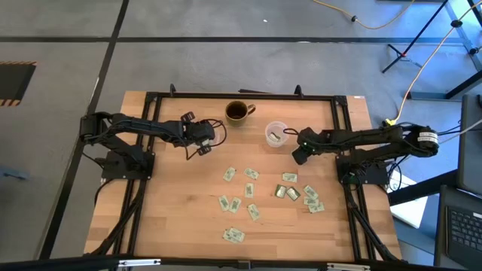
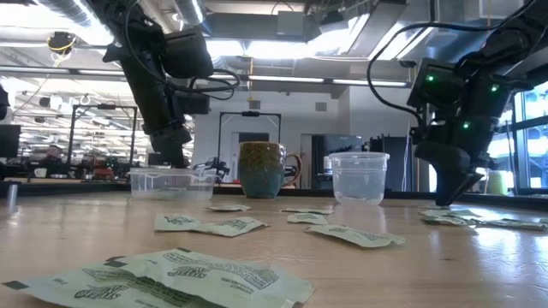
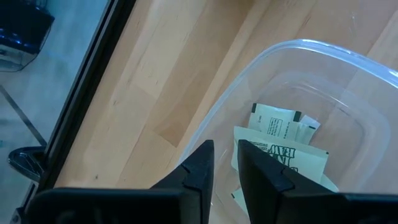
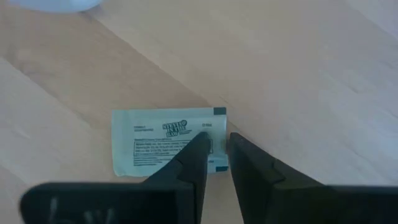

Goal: Pick and place Stevia / Truvia into bins
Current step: Put the light green stevia packet into the left transparent container

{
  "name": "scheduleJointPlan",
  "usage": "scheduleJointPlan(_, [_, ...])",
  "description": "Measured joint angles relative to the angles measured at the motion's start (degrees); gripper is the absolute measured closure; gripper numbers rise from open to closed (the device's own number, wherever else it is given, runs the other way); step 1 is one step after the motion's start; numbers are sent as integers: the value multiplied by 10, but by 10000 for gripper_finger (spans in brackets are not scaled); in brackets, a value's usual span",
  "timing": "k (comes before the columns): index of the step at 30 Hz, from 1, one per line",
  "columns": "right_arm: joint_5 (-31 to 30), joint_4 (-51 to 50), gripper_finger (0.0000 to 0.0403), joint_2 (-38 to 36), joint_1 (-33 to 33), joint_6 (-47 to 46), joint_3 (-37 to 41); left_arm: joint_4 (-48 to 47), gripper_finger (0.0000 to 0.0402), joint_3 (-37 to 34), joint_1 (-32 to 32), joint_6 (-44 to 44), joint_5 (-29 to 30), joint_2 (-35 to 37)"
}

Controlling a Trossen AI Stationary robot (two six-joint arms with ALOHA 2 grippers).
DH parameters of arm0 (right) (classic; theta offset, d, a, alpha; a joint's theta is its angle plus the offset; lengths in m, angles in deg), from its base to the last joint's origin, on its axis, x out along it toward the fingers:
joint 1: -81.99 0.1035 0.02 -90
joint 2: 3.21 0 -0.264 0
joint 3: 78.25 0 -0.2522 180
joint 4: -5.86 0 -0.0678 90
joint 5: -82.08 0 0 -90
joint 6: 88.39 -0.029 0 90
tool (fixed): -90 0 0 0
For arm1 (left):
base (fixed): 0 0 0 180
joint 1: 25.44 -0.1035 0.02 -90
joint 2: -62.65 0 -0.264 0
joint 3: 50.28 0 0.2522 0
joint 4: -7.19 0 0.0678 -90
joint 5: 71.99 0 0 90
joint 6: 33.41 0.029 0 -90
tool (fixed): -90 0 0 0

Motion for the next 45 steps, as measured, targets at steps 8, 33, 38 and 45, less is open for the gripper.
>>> scheduleJointPlan(8, [3,-1,397,-10,0,0,2,0,338,0,0,0,-1,0])
scheduleJointPlan(33, [97,-53,403,-8,1,33,-64,0,339,0,0,9,-19,0])
scheduleJointPlan(38, [166,-52,403,-9,28,48,-91,8,340,0,2,48,-50,0])
scheduleJointPlan(45, [167,-49,403,-9,88,54,-155,61,326,0,28,178,-57,0])
